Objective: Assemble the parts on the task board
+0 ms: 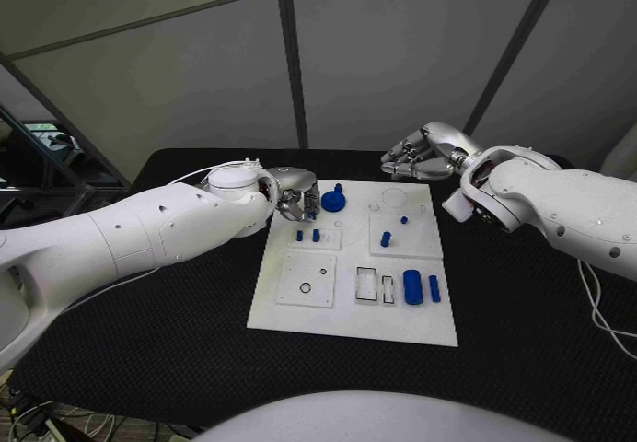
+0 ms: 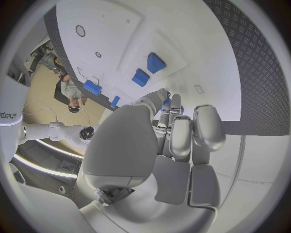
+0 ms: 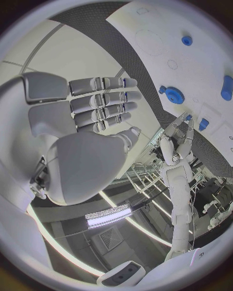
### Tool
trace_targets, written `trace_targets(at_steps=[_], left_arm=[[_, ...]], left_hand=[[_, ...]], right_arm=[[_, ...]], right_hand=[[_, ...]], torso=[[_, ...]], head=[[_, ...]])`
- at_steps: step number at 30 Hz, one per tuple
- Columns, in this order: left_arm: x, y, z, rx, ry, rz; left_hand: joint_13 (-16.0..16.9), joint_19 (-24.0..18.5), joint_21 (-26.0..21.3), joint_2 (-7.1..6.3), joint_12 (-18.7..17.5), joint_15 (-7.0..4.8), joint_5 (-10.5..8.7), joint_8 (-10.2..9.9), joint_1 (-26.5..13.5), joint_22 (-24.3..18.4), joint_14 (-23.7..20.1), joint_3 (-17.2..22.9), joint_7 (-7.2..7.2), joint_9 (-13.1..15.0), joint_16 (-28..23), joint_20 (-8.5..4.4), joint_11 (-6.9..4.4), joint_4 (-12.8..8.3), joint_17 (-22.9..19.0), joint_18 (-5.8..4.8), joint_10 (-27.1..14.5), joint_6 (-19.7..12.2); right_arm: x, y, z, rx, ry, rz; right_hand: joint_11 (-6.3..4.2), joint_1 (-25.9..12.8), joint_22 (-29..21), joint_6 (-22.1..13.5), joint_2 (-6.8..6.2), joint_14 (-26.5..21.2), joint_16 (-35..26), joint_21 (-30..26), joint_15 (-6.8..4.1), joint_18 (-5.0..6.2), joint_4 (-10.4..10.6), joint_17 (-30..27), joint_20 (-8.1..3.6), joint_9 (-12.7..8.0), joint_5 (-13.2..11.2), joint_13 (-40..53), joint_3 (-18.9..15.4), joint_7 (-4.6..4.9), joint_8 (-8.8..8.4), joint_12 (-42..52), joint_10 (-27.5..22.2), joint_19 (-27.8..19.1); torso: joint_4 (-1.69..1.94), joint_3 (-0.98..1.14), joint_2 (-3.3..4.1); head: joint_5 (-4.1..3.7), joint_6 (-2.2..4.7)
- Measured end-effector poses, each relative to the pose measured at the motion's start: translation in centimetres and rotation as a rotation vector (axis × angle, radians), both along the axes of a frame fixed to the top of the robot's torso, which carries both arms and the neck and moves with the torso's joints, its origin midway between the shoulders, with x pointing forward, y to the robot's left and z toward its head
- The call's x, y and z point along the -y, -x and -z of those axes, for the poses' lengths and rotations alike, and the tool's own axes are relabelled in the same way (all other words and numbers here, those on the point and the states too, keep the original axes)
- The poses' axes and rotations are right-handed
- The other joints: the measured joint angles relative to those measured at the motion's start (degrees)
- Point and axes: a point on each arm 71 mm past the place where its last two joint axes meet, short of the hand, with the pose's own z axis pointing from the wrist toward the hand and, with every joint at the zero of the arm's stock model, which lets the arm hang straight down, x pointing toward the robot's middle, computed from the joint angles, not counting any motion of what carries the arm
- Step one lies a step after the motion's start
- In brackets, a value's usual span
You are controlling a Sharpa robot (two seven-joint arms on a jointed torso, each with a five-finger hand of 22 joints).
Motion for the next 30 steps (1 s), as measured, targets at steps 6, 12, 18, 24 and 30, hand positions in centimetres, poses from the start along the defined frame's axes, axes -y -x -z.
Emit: trace_targets(at_steps=[6, 12, 18, 24, 30], left_arm=[[0.11, 0.06, 0.04, -0.003, -0.001, 0.003], [0.18, 0.15, 0.12, -0.007, -0.002, 0.007], [0.19, 0.16, 0.13, -0.008, -0.004, 0.009], [0.18, 0.14, 0.14, -0.007, -0.009, 0.009], [0.17, 0.12, 0.17, -0.006, -0.013, 0.01]], left_hand=[[0.0, 0.0, 0.0, 0.0, 0.0, 0.0, 0.0, 0.0, 0.0, 0.0, 0.0, 0.0, 0.0, 0.0, 0.0, 0.0, -0.01, 0.0, 0.0, 0.0, 0.0, 0.0], [0.1, 0.0, 0.0, 0.0, 0.0, 0.0, 0.0, 0.0, 0.0, 0.0, 0.0, 0.2, 0.21, 0.1, 0.0, 0.0, -0.1, -0.2, 0.0, 0.0, 0.3, 0.2], [0.2, 0.0, 0.0, 0.0, 0.0, 0.0, 0.0, 0.0, 0.0, 0.0, 0.0, 0.2, 0.0, 0.1, 0.0, 0.0, -0.22, -0.2, 0.0, 0.0, 0.6, 0.4], [0.3, 0.0, 0.0, 0.0, 0.0, 0.0, 0.0, -0.1, 0.0, 0.0, 0.0, 0.2, 0.0, 0.1, 0.0, 0.0, -0.22, -0.2, 0.0, 0.0, 0.6, 0.4], [0.3, 0.0, 0.0, 0.0, -0.2, 0.0, -0.21, -0.1, 0.0, 0.0, 0.0, 0.3, 0.0, 0.1, 0.0, 0.0, -0.22, -0.3, 0.0, 0.0, 0.6, 0.4]], right_arm=[[0.0, 0.0, 0.0, 0.0, 0.0, 0.0], [0.0, -0.01, 0.01, 0.0, 0.0, 0.0], [0.0, -0.02, 0.01, 0.0, 0.001, 0.0], [0.0, -0.02, 0.01, 0.0, 0.001, 0.0], [0.0, -0.02, 0.01, 0.0, 0.001, 0.0]], right_hand=[[0.0, 0.0, 0.0, 0.0, 0.0, 0.0, 0.0, 0.0, 0.0, 0.0, 0.0, 0.0, 0.0, 0.0, 0.0, 0.0, 0.0, 0.0, 0.0, 0.0, 0.0, 0.0], [0.0, 0.0, 0.0, 0.0, 0.0, 0.0, 0.0, 0.0, 0.0, 0.0, 0.0, 0.0, 0.0, 0.0, 0.0, 0.0, 0.0, 0.0, 0.0, 0.0, 0.0, 0.0], [0.0, 0.0, 0.0, 0.0, 0.0, 0.0, 0.0, 0.0, 0.0, 0.0, 0.0, 0.0, 0.0, 0.0, 0.0, 0.0, 0.0, 0.0, 0.0, 0.0, 0.0, 0.0], [0.0, 0.0, 0.0, 0.0, 0.0, 0.0, 0.0, 0.0, 0.0, 0.0, 0.0, 0.0, 0.0, 0.0, 0.0, 0.0, 0.0, 0.0, 0.0, 0.0, 0.0, 0.0], [0.0, 0.0, 0.0, 0.0, 0.0, 0.0, 0.0, 0.0, 0.0, 0.0, 0.0, 0.0, 0.0, 0.0, 0.0, 0.0, 0.0, 0.0, 0.0, 0.0, 0.0, 0.0]], torso=[[0.0, -0.01, -0.01], [0.03, -0.01, -0.01], [0.04, -0.01, -0.01], [0.03, -0.01, -0.01], [0.04, -0.01, -0.01]], head=[[0.03, -0.05], [0.05, -0.08], [0.05, -0.09], [0.09, -0.13], [0.1, -0.16]])
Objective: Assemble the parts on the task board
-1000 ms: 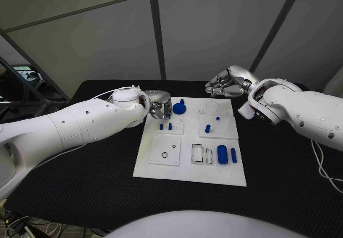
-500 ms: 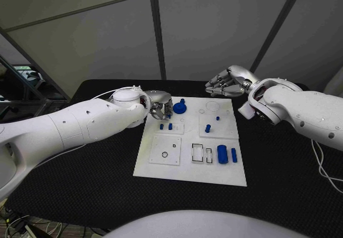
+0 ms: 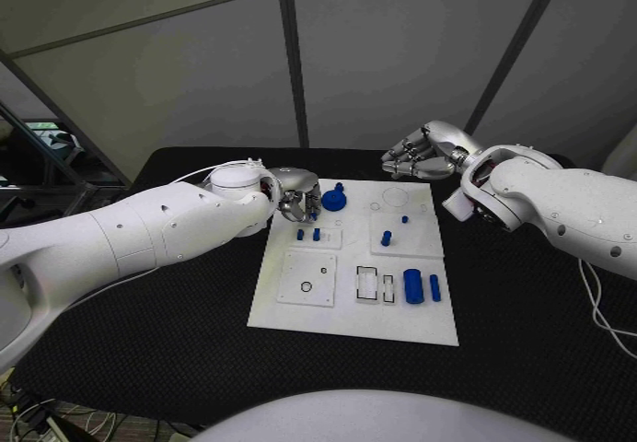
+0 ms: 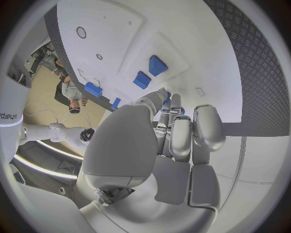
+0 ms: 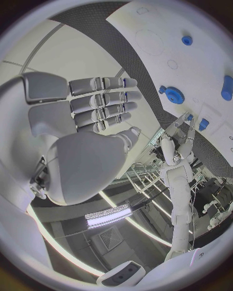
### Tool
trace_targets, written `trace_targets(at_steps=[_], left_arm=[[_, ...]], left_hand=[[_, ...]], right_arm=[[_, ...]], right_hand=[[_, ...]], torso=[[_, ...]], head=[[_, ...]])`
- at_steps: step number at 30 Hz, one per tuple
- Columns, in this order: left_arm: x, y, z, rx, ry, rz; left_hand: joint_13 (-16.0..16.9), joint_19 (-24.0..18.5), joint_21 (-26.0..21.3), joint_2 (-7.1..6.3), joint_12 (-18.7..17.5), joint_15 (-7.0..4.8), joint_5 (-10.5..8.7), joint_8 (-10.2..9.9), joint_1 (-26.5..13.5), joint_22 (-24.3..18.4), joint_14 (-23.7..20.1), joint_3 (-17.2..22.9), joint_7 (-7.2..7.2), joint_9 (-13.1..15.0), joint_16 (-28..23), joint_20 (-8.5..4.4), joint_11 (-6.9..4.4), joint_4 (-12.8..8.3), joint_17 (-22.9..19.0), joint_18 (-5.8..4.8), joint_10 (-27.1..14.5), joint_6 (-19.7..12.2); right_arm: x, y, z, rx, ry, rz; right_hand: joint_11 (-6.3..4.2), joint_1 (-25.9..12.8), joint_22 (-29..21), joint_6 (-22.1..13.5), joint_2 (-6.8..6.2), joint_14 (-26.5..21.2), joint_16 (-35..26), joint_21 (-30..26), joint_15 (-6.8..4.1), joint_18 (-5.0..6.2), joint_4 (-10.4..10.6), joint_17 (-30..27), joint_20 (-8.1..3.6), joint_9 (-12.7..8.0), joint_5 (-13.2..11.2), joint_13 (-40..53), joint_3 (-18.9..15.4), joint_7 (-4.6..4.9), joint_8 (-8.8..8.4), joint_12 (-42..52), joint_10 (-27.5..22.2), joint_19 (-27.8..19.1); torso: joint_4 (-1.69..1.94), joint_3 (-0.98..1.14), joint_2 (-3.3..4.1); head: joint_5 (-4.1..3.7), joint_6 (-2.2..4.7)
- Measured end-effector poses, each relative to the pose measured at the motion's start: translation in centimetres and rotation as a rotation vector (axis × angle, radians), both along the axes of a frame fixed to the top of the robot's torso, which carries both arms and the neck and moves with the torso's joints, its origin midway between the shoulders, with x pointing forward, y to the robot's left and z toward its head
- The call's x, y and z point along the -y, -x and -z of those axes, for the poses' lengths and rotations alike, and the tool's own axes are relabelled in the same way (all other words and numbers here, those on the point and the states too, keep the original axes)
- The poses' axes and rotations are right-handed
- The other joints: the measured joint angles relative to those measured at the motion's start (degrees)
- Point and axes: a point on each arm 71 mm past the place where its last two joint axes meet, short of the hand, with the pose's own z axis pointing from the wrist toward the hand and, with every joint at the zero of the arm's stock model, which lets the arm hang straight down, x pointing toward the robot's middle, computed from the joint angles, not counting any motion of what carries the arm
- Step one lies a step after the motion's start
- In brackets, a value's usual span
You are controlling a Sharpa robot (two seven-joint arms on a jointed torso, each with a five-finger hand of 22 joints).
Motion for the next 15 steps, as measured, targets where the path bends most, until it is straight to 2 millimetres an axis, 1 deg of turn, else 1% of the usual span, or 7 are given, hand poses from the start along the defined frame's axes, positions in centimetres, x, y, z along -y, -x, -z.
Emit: trace_targets(at_steps=[2, 4, 5, 7, 12, 15], left_arm=[[0.0, -0.01, 0.01, 0.0, -0.001, 0.0], [0.01, -0.01, 0.02, -0.001, -0.003, 0.001], [0.01, -0.01, 0.03, -0.002, -0.003, 0.001], [0.03, 0.0, 0.05, -0.004, -0.005, 0.003], [0.05, 0.03, 0.08, -0.007, -0.007, 0.007], [0.07, 0.05, 0.09, -0.008, -0.007, 0.011]], left_hand=[[0.1, 0.0, 0.0, 0.0, -0.3, 0.0, 0.0, -0.3, 0.0, 0.0, 0.0, 0.0, 0.0, 0.0, 0.0, 0.0, 0.0, 0.0, 0.0, 0.0, 0.0, 0.0], [0.2, 0.0, 0.0, -0.4, -0.5, 0.0, 0.0, -0.7, -0.4, 0.0, 0.0, -0.2, 0.04, 0.0, 0.0, 0.0, 0.0, -0.2, -0.1, 0.0, 0.0, 0.0], [0.2, 0.0, 0.0, -0.61, -0.7, 0.0, 0.0, -1.1, -0.6, 0.0, 0.0, -0.2, 0.46, -0.1, 0.0, 0.0, 0.06, -0.2, -0.2, 0.0, 0.1, -0.5], [0.3, 0.0, 0.0, -0.84, -0.7, 0.09, 0.0, -1.8, -0.8, 0.0, -0.1, -0.2, 0.64, -0.4, 0.0, 0.0, 0.2, -0.2, -0.5, 0.0, 0.2, -1.3], [0.4, 0.0, 0.0, -0.97, -0.9, 0.21, 0.0, -2.2, -1.0, 0.0, -0.2, -0.2, 1.02, -0.6, 0.0, 0.0, 0.21, -0.2, -0.7, 0.0, 0.2, -1.7], [0.5, 0.0, 0.0, -0.97, -0.9, 0.21, 0.01, -2.4, -1.0, 0.0, -0.2, -0.3, 0.92, -0.7, 0.0, 0.0, 0.4, 0.0, -0.9, 0.0, 0.4, -1.8]], right_arm=[[0.01, 0.0, 0.0, 0.0, 0.0, 0.0], [0.02, 0.0, 0.0, 0.0, 0.0, 0.0], [0.03, 0.0, 0.0, 0.0, 0.0, 0.0], [0.03, 0.0, 0.0, 0.0, 0.0, 0.001], [0.04, -0.01, 0.0, 0.0, 0.001, 0.001], [0.04, -0.01, 0.01, 0.0, 0.001, 0.001]], right_hand=[[0.0, 0.0, 0.0, 0.0, 0.0, 0.0, 0.0, 0.0, 0.0, 0.0, 0.0, 0.0, 0.0, 0.0, 0.0, 0.0, 0.0, 0.0, 0.0, 0.0, 0.0, 0.0], [0.0, 0.0, 0.0, 0.0, 0.0, 0.0, 0.0, 0.0, 0.0, 0.0, 0.0, 0.0, 0.0, 0.0, 0.0, 0.0, 0.0, 0.0, 0.0, 0.0, 0.0, 0.0], [0.0, 0.0, 0.0, 0.0, 0.0, 0.0, 0.0, 0.0, 0.0, 0.0, 0.0, 0.0, 0.0, 0.0, 0.0, 0.0, 0.0, 0.0, 0.0, 0.0, 0.0, 0.0], [0.0, 0.0, 0.0, 0.0, 0.0, 0.0, 0.0, 0.0, 0.0, 0.0, 0.0, 0.0, 0.0, 0.0, 0.0, 0.0, 0.0, 0.0, 0.0, 0.0, 0.0, 0.0], [0.0, 0.0, 0.0, 0.0, 0.0, 0.0, 0.0, 0.0, 0.0, 0.0, 0.2, -0.1, 0.0, 0.0, 0.0, 0.0, 0.2, 0.0, 0.0, 0.0, 0.0, 0.0], [0.0, 0.0, 0.0, 0.0, 0.0, 0.0, 0.0, 0.0, 0.0, 0.0, 0.2, -0.1, 0.0, 0.0, 0.0, 0.0, 0.2, 0.0, 0.0, 0.0, 0.0, 0.0]], torso=[[-0.01, 0.0, 0.01], [-0.01, 0.01, 0.01], [-0.01, 0.01, 0.01], [-0.01, 0.01, 0.0], [-0.01, 0.01, 0.01], [-0.01, 0.01, 0.01]], head=[[0.0, -0.02], [0.0, -0.08], [0.0, -0.1], [0.0, -0.12], [0.0, -0.15], [0.0, -0.23]])
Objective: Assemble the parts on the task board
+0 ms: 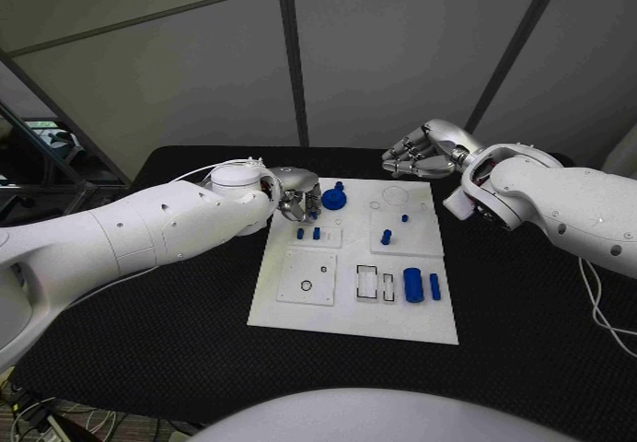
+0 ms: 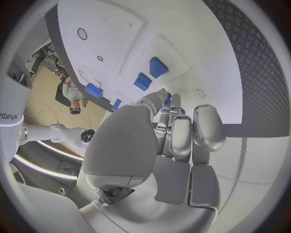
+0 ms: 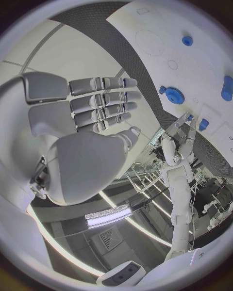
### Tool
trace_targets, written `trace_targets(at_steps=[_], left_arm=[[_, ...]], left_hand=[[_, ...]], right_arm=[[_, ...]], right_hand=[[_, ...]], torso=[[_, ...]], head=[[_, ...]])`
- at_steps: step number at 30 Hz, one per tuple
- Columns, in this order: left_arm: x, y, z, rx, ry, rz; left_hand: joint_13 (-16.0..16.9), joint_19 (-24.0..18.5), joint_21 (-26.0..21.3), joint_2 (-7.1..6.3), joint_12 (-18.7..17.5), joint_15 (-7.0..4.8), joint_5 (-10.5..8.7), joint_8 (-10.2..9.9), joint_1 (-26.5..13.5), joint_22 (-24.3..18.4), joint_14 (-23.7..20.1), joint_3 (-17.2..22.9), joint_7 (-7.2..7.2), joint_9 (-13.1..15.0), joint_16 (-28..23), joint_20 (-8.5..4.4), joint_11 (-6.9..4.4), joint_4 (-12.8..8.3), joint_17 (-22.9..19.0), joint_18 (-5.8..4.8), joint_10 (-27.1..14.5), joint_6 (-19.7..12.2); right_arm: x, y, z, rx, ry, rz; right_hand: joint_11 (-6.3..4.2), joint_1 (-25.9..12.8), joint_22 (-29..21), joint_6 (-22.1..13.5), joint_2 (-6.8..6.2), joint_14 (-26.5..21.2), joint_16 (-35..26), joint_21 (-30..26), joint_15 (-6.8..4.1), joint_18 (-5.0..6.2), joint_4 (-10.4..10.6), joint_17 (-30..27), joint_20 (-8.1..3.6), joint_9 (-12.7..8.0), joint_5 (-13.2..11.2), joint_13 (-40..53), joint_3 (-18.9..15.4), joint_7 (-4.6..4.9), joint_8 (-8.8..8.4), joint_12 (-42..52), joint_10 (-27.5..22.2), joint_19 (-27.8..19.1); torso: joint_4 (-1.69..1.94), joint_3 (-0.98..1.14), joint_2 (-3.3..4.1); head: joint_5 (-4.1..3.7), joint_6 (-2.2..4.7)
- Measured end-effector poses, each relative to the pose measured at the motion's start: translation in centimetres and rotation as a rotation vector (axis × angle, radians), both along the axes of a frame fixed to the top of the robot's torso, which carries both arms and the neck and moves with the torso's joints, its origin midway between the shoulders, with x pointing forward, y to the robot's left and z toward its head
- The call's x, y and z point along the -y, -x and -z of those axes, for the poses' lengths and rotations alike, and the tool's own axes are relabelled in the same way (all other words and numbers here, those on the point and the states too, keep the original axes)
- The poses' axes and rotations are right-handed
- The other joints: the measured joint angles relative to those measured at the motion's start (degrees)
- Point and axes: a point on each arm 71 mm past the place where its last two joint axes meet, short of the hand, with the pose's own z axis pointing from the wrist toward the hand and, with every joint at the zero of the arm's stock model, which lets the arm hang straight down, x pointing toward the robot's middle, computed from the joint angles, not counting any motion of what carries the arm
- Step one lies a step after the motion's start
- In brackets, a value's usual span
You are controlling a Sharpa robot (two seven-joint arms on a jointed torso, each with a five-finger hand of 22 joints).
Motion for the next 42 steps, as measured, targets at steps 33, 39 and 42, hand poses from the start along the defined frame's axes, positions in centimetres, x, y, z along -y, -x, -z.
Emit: trace_targets(at_steps=[33, 39, 42], left_arm=[[-0.5, 0.1, 0.2, -0.001, 0.0, 0.004], [-1.1, 0.1, 0.2, 0.0, -0.004, -0.007], [-1.5, 0.0, 0.2, 0.003, -0.005, -0.017]], left_hand=[[0.5, 0.0, -1.6, -1.21, -2.0, 0.6, 0.0, -3.5, -1.2, 0.0, -0.6, -0.7, 1.14, -1.7, -0.8, 0.0, 0.57, -0.2, -1.7, 0.0, -0.1, -5.6], [0.6, 0.0, -2.6, -1.21, -2.8, 0.6, 0.0, -3.5, -1.2, 0.0, -0.6, -1.1, 0.94, -2.4, -1.1, 0.0, 0.57, 0.2, -2.5, 0.0, -0.1, -7.5], [0.6, -0.1, -3.0, -1.21, -3.1, 0.81, 0.0, -3.5, -1.2, 0.0, -0.8, -1.3, 1.03, -2.5, -1.2, 0.06, 0.56, 0.0, -2.8, -0.01, -0.1, -7.6]], right_arm=[[0.0, 0.0, 0.0, -0.004, 0.003, 0.001], [0.1, 0.0, 0.1, -0.006, 0.006, 0.001], [0.1, 0.0, 0.1, -0.005, 0.01, 0.002]], right_hand=[[0.0, 0.0, 0.0, -0.2, 0.0, -0.2, 0.0, 0.0, 0.21, 0.0, 0.0, 0.0, 0.0, 0.0, 0.0, 0.0, 0.0, 0.21, 0.0, 0.0, 0.0, 0.0], [0.21, 0.0, 0.0, -0.2, 0.0, -0.2, 0.0, -0.2, 0.2, 0.0, 0.0, -0.1, 0.0, 0.0, 0.0, 0.0, 0.0, 0.21, 0.0, 0.0, -0.2, 0.0], [0.21, 0.0, 0.0, -0.2, 0.0, -0.3, 0.0, -0.2, 0.28, 0.0, -0.1, -0.1, 0.0, 0.0, 0.0, 0.0, 0.1, 0.21, 0.0, 0.0, -0.2, 0.0]], torso=[[0.0, -0.02, -0.01], [0.01, -0.03, 0.0], [0.01, -0.03, 0.0]], head=[[0.09, -0.06], [0.05, -0.02], [0.02, 0.0]])
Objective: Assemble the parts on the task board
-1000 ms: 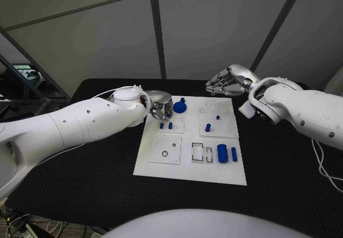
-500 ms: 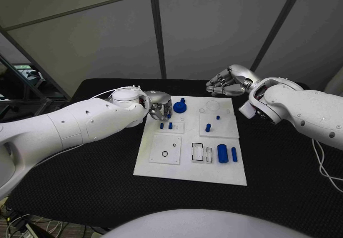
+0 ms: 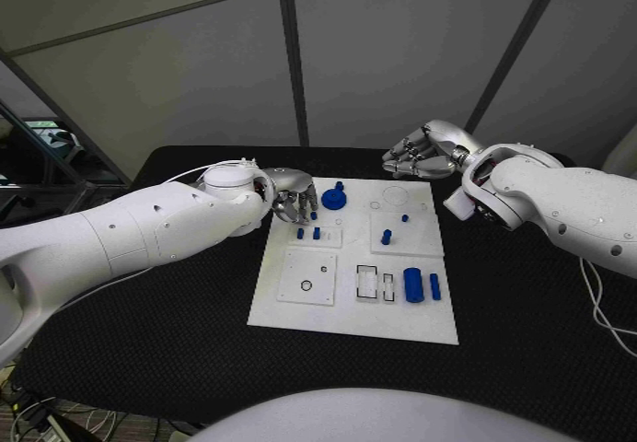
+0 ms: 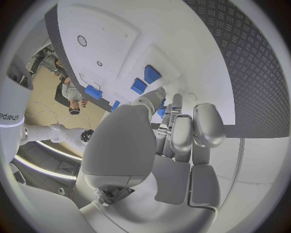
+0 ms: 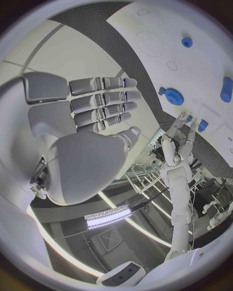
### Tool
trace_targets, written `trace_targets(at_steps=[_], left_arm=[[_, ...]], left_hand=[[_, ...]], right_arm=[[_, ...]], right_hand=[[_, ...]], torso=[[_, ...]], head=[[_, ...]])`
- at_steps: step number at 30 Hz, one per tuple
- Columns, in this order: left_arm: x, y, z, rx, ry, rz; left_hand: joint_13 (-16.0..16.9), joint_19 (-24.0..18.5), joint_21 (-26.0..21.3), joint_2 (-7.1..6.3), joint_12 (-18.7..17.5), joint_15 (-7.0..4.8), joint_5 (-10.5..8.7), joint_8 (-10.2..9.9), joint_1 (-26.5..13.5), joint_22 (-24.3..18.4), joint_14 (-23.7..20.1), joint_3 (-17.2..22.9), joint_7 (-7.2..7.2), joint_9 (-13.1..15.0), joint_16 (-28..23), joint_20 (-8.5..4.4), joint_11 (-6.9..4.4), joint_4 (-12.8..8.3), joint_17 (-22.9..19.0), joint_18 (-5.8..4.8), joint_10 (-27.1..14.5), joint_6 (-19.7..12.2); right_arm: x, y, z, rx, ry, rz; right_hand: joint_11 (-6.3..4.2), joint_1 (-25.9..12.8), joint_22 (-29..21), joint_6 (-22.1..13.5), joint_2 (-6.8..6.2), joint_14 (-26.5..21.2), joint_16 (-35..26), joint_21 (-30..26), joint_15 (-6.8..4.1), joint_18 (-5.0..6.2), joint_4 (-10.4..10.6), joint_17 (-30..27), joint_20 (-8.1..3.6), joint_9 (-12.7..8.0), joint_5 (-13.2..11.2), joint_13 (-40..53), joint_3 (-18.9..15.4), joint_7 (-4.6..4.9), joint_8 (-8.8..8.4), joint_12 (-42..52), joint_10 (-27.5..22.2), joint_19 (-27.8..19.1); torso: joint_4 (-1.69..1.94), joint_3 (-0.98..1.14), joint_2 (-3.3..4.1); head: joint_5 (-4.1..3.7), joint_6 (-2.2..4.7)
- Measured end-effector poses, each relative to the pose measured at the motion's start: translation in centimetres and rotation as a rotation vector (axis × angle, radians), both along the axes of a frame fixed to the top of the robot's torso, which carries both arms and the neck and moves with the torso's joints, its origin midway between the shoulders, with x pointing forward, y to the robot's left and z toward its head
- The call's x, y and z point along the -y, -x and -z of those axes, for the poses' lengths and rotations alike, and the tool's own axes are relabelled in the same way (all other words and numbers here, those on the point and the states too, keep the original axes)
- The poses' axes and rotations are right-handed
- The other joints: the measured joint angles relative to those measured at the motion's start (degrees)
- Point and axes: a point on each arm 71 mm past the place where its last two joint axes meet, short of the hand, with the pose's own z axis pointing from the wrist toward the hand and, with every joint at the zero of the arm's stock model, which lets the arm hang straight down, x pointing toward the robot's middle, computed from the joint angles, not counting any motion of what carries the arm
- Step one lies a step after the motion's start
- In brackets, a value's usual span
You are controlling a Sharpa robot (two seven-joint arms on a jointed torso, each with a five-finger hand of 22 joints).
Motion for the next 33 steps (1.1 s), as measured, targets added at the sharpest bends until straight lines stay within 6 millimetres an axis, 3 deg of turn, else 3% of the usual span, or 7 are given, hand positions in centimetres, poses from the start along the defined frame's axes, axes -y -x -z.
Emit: trace_targets(at_steps=[4, 10, 14, 17, 20, 26, 33], left_arm=[[-1.2, -0.3, -0.3, 0.022, 0.008, -0.029], [-4.3, -1.0, -1.8, 0.118, 0.069, -0.105], [-6.6, -1.0, -2.6, 0.141, 0.136, -0.166], [-8.2, -0.8, -2.8, 0.128, 0.2, -0.217], [-9.7, -0.3, -3.3, 0.095, 0.317, -0.28], [-11.1, 1.0, -3.8, -0.047, 0.669, -0.371], [-11.0, 2.4, -4.3, -0.202, 1.089, -0.413]], left_hand=[[0.0, -0.2, -1.5, 0.0, -0.4, 0.02, 0.0, 0.2, 0.0, 0.0, -0.2, 0.0, 0.07, -0.1, -0.5, 0.23, 0.0, 0.0, -0.9, 0.01, 0.0, 0.1], [0.4, -2.1, -9.7, 0.0, -0.4, -0.42, 0.0, 3.0, 0.0, 0.0, -2.9, 0.2, -1.06, 0.7, -4.4, 0.46, -0.49, -0.2, -7.3, 0.01, 0.5, 4.6], [0.8, -4.3, -16.8, 0.41, 0.0, -0.66, 0.0, 3.8, 0.4, 0.0, -5.7, 0.3, -1.22, 1.0, -8.2, 0.15, -0.65, -0.3, -13.4, -0.02, 1.5, 6.4], [1.1, -5.1, -20.2, 1.17, 0.7, -0.66, 0.0, 4.4, 1.2, 0.0, -6.8, 0.8, -1.01, 1.2, -10.0, 0.15, -0.46, -0.8, -15.8, -0.01, 2.0, 7.2], [1.5, -6.6, -25.2, 2.26, 1.4, -0.44, 0.0, 5.0, 1.6, 0.0, -8.4, 1.5, -0.73, 1.3, -12.7, 0.17, -0.44, -0.7, -19.6, -0.06, 2.4, 8.1], [1.9, -12.1, -42.4, 2.69, 1.6, 0.67, 0.0, 5.0, -0.9, -3.1, -14.3, 0.4, 0.3, 1.0, -21.0, 1.03, 0.72, 0.8, -30.3, 0.0, -1.4, 6.5], [1.9, -12.7, -44.6, 2.42, 2.2, 0.91, 0.0, 5.0, -1.7, -4.8, -15.0, -0.6, 0.2, 0.9, -22.1, 1.38, 0.8, 1.1, -31.4, -0.05, -2.1, 6.1]], right_arm=[[0.2, 0.0, 0.0, 0.007, 0.018, 0.003], [1.0, 0.3, 0.1, 0.043, 0.134, -0.007], [1.5, 0.7, 0.3, 0.08, 0.241, -0.018], [2.0, 1.0, 0.5, 0.108, 0.312, -0.018], [2.3, 1.6, 0.7, 0.147, 0.394, -0.023], [1.9, 3.1, 2.3, 0.209, 0.536, -0.05], [1.1, 3.9, 3.8, 0.266, 0.654, -0.064]], right_hand=[[-0.23, 1.1, 0.0, 0.2, -0.56, -0.1, 0.0, -0.3, 0.11, 0.01, -1.4, -0.1, -0.1, 0.1, -1.1, -0.1, 0.6, -0.23, 0.34, 0.0, -0.7, 0.6], [-0.45, 2.6, 0.6, 0.2, -0.9, 3.1, 1.3, 0.6, -1.28, 0.01, -3.3, 0.3, -0.98, 0.1, -5.1, -0.2, 0.8, -1.58, 0.34, 0.0, -3.5, 3.7], [-2.6, 4.3, 2.9, 2.1, -0.55, 11.6, 6.3, 5.4, -4.0, 0.0, -5.4, 3.1, -4.64, 0.3, -5.1, 0.1, 0.8, -3.11, 0.97, 2.1, -0.4, 11.1], [-3.24, 4.4, 4.7, 2.8, -0.6, 15.9, 10.0, 8.9, -5.28, 0.0, -6.2, 5.4, -6.82, 0.3, -5.1, 0.2, 0.4, -3.57, 0.97, 2.7, 1.9, 15.3], [-4.08, 4.4, 7.5, 4.2, -0.6, 16.8, 17.3, 13.6, -6.16, 0.01, -6.9, 9.8, -8.78, 0.3, -5.0, 0.2, 0.7, -3.82, 0.97, 2.5, 4.0, 18.5], [-4.23, 3.0, 12.3, 4.6, -1.46, 16.7, 31.2, 20.4, -6.44, 0.01, -6.0, 18.4, -9.5, 0.1, -5.0, 0.0, 2.0, -3.84, 0.29, -0.2, 3.5, 19.2], [-3.61, 1.7, 18.6, 4.6, -2.87, 16.6, 53.9, 28.5, -6.44, 0.0, -5.2, 38.2, -9.11, 0.0, -5.3, 0.0, 4.3, -3.84, 0.0, -0.2, 0.9, 18.3]], torso=[[0.03, -0.03, 0.0], [0.03, -0.01, -0.14], [-0.09, -0.01, -0.24], [-0.17, -0.02, -0.32], [-0.2, -0.05, -0.39], [-0.2, -0.16, -0.44], [-0.24, -0.18, -0.48]], head=[[-0.13, 0.09], [-0.77, 0.85], [-1.9, 1.4], [-2.8, 1.61], [-3.87, 1.97], [-5.13, 2.71], [-5.82, 3.25]])
